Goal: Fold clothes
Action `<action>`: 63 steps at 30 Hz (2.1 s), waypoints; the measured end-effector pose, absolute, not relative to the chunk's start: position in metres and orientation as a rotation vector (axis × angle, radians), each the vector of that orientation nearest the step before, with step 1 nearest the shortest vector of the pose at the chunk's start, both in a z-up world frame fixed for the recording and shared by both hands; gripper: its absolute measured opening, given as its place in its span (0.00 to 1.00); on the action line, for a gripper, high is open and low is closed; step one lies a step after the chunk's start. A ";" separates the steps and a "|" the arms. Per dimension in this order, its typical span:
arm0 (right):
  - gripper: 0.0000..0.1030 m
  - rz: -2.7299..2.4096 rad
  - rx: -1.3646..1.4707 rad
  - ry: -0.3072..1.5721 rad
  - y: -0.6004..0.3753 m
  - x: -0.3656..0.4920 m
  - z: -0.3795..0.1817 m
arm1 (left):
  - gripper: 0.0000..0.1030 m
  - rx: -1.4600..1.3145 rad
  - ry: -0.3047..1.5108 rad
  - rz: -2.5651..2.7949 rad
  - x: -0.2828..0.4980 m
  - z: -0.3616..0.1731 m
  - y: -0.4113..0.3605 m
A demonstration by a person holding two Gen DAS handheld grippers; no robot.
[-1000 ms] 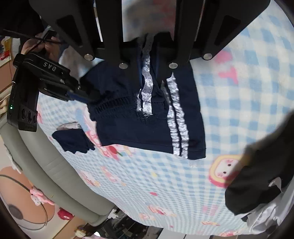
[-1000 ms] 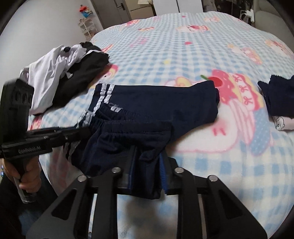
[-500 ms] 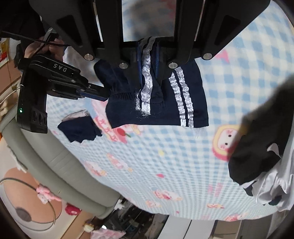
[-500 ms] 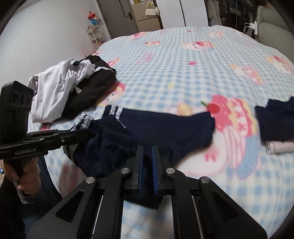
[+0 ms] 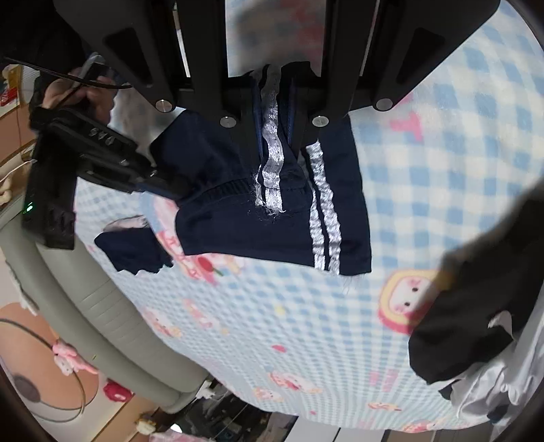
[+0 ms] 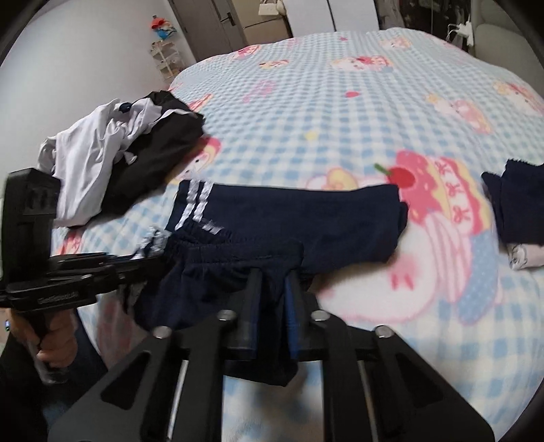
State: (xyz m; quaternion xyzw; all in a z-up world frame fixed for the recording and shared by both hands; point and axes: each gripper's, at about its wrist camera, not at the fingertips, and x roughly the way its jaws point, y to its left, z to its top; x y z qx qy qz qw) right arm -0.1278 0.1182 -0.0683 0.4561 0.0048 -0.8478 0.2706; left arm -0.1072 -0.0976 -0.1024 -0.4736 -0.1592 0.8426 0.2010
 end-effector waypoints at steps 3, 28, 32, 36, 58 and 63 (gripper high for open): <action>0.27 -2.309 1.275 0.071 0.120 -0.128 -0.072 | 0.13 -1.339 -0.424 2.356 -0.108 -0.105 -0.096; 0.34 -2.517 1.442 0.064 0.168 -0.151 -0.077 | 0.15 -1.389 -0.492 2.317 -0.111 -0.127 -0.107; 0.47 -2.376 1.319 -0.062 0.153 -0.144 -0.059 | 0.15 -1.387 -0.508 2.313 -0.112 -0.128 -0.108; 0.53 -2.216 1.317 -0.036 0.125 -0.144 -0.069 | 0.15 -1.388 -0.507 2.312 -0.114 -0.128 -0.108; 0.29 -2.304 1.349 -0.107 0.113 -0.204 -0.089 | 0.26 -1.360 -0.613 2.397 -0.175 -0.111 -0.130; 0.49 -2.320 1.291 -0.294 0.155 -0.168 -0.063 | 0.35 -1.275 -0.773 2.420 -0.130 -0.101 -0.153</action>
